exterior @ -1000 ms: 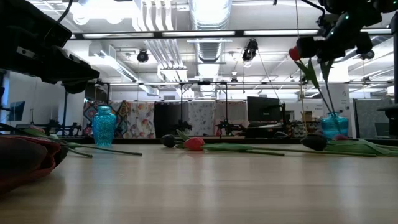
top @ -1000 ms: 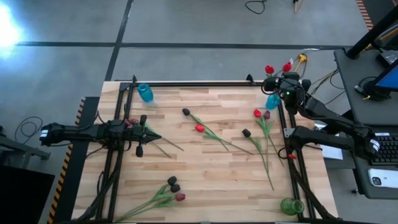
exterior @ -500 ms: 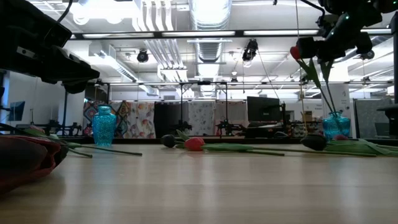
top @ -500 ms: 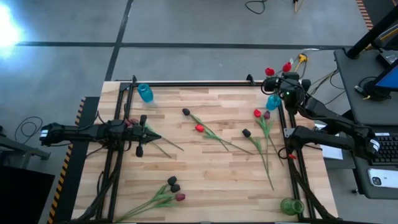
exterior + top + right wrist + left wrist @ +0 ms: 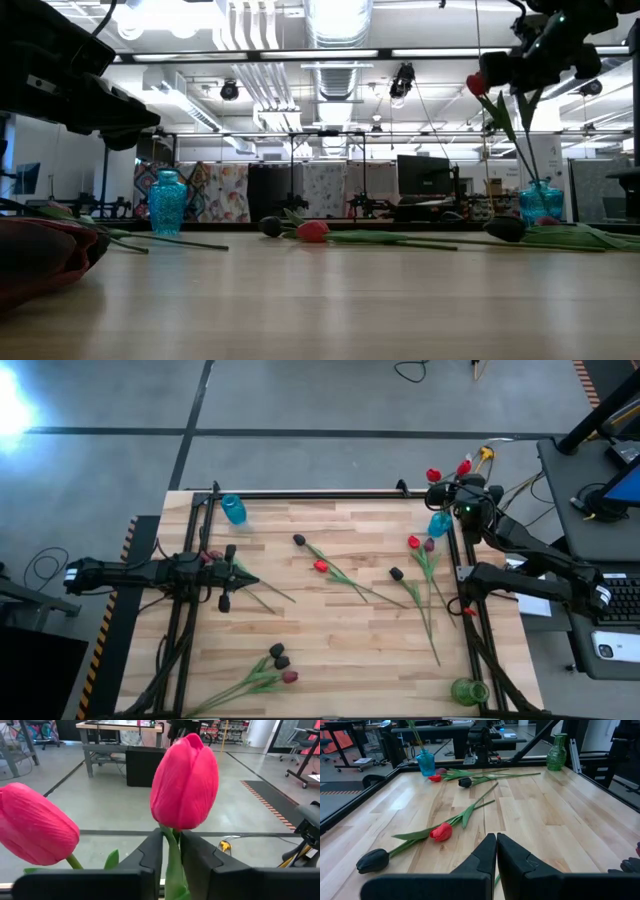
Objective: Sort flowers into vase by color
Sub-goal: Put the red tulip into the right blue vase
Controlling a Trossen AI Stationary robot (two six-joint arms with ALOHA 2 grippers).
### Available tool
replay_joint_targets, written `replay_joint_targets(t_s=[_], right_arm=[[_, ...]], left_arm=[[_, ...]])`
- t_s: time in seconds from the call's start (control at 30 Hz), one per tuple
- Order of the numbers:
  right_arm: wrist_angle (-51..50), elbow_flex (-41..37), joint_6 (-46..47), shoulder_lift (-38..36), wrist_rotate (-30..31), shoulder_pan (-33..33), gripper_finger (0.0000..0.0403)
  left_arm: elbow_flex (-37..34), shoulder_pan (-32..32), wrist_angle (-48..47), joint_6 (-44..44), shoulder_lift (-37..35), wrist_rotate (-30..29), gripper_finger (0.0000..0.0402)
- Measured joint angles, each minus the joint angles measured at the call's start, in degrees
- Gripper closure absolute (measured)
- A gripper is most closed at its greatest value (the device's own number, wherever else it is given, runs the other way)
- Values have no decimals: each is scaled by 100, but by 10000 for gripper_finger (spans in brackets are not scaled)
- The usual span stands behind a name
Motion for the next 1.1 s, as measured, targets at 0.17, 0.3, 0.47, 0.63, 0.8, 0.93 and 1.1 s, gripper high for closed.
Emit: replay_joint_targets(t_s=[0.17, 0.3, 0.47, 0.63, 0.8, 0.93, 1.1], right_arm=[[-77, -2, 65, -2, -3, 0, 314], [-80, -2, 65, -4, -126, 0, 300], [-78, 22, 63, -5, -127, 0, 288], [-76, 22, 63, -9, -129, 0, 284], [-82, 22, 13, -140, -183, 23, 284], [-149, 22, -149, -440, -515, 225, 284], [-775, 26, 68, -923, -607, 704, 284]], left_arm=[[0, 1, -2, -2, 0, 0, 402], [0, 1, 0, -2, 0, 0, 402], [0, 1, -2, -2, 0, 0, 402], [0, 1, 0, -2, 0, 0, 402], [0, 1, -2, -1, 0, 0, 402], [0, 0, -1, -1, 0, 0, 402], [0, 1, 0, -2, 0, -2, 402]])
